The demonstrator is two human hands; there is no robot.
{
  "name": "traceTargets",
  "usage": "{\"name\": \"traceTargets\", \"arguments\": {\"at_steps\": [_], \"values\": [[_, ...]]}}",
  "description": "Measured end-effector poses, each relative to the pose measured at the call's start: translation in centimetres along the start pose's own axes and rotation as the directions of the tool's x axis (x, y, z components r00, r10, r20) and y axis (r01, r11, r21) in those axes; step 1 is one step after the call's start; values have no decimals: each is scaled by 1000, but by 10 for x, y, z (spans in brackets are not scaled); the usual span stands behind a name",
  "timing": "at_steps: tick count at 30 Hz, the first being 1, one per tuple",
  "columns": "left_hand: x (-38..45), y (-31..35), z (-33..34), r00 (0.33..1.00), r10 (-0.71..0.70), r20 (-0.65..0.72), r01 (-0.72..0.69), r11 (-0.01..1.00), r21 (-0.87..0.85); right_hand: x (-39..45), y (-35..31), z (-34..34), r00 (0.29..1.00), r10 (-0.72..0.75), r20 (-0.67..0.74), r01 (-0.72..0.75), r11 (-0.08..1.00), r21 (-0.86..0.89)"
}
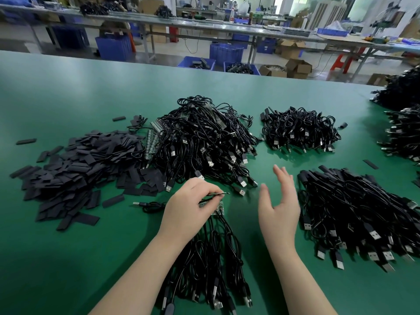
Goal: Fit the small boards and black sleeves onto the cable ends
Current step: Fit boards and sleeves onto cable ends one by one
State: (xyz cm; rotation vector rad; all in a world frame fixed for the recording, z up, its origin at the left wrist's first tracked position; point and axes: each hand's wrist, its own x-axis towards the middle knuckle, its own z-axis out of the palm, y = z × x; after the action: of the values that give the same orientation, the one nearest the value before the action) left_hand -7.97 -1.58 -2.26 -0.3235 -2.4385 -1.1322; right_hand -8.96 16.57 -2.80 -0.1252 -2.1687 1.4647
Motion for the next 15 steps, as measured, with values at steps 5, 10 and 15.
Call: {"name": "traceTargets", "arguments": {"at_steps": [5, 10, 15], "values": [[4, -1, -14, 994, 57, -98, -23, 949, 315, 1, 3, -4, 997, -54, -55, 47, 991, -127], [3, -2, -13, 996, -42, -75, 66, 931, 359, -8, 5, 8, 949, -110, 294, 230, 882, -412], [0, 1, 2, 993, -85, 77, 65, 971, 231, -8, -9, 10, 964, -255, 77, 262, 859, -441]]}}
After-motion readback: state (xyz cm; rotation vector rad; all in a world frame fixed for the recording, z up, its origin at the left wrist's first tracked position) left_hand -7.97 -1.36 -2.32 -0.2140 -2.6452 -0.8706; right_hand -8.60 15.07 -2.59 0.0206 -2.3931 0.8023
